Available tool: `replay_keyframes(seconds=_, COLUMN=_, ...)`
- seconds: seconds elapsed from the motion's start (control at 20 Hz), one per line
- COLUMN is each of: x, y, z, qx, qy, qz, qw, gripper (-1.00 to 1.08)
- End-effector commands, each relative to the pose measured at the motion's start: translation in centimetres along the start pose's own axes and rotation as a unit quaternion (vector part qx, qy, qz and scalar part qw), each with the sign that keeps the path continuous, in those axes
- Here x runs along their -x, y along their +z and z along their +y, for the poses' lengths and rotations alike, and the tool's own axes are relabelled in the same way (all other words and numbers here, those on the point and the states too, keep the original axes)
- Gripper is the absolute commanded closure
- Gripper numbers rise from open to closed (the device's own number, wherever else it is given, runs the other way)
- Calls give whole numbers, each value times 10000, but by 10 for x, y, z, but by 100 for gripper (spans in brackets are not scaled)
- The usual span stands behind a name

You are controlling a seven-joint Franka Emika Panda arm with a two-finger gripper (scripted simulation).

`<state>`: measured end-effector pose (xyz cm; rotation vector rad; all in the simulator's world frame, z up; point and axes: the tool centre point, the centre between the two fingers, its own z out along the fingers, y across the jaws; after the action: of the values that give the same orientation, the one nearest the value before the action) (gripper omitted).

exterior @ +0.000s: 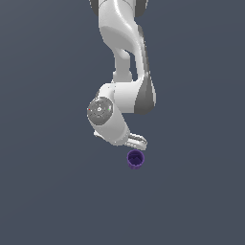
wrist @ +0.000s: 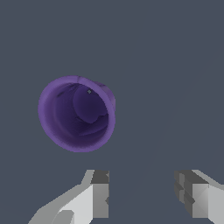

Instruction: Pick up the object and move it to a goal position.

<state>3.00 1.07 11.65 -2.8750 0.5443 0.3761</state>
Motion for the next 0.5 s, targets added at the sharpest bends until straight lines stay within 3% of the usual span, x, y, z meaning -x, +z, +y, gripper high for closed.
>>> replay_keyframes(seconds=0.0, x=-6, y=5, z=-2, qx=-191, qy=361, qz=-242, qw=9989, gripper=-20)
replay_keyframes(seconds=0.2, x=-14, y=11, z=-5, qx=-489, qy=895, qz=-641, qw=9927, gripper=-20)
replay_keyframes(seconds=0.45, x=-23, y=17, z=-9, qx=-851, qy=1495, qz=-1167, qw=9782, gripper=-20)
